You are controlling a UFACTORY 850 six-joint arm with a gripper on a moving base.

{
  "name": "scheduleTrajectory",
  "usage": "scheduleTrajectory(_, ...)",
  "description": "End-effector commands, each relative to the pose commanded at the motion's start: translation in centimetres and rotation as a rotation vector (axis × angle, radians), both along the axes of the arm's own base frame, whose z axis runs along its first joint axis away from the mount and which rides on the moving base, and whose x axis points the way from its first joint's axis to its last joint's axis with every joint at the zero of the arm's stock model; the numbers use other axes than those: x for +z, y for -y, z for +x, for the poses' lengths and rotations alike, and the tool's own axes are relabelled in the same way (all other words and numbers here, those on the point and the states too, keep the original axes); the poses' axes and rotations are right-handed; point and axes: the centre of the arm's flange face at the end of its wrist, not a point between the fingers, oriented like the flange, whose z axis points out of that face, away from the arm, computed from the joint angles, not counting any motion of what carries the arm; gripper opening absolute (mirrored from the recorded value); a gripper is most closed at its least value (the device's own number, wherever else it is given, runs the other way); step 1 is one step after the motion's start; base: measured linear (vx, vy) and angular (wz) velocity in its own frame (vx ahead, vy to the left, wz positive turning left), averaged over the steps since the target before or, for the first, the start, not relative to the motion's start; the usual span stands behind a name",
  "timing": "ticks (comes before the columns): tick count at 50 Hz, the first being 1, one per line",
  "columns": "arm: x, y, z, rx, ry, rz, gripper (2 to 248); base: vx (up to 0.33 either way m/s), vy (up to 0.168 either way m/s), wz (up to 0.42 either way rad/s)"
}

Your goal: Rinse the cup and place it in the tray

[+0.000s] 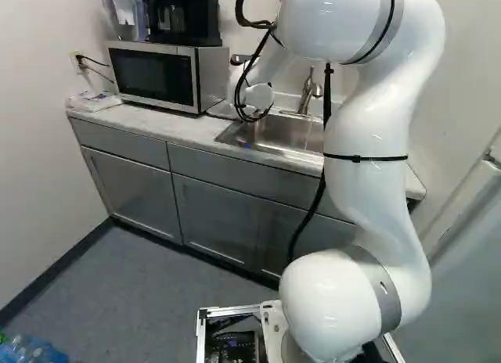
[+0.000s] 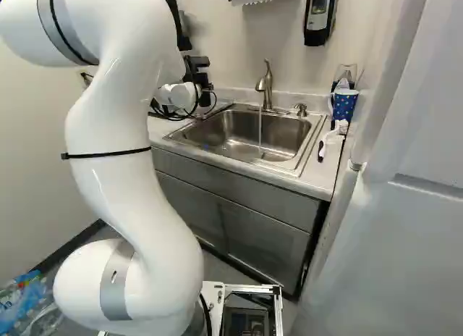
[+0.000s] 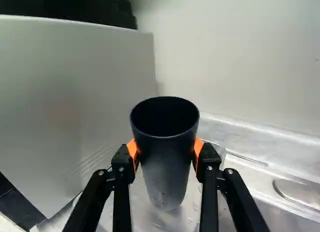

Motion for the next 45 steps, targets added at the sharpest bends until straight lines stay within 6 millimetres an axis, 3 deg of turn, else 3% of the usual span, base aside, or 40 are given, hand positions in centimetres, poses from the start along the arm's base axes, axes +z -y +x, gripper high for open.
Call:
scheduleTrajectory(21, -2.3, 0.0, 0.2, -0.001, -0.027, -0.004, 124, 0.000, 0.000, 0.000)
scheduleTrajectory(45, -2.4, 0.0, 0.2, 0.000, -0.035, -0.005, 124, 0.000, 0.000, 0.000)
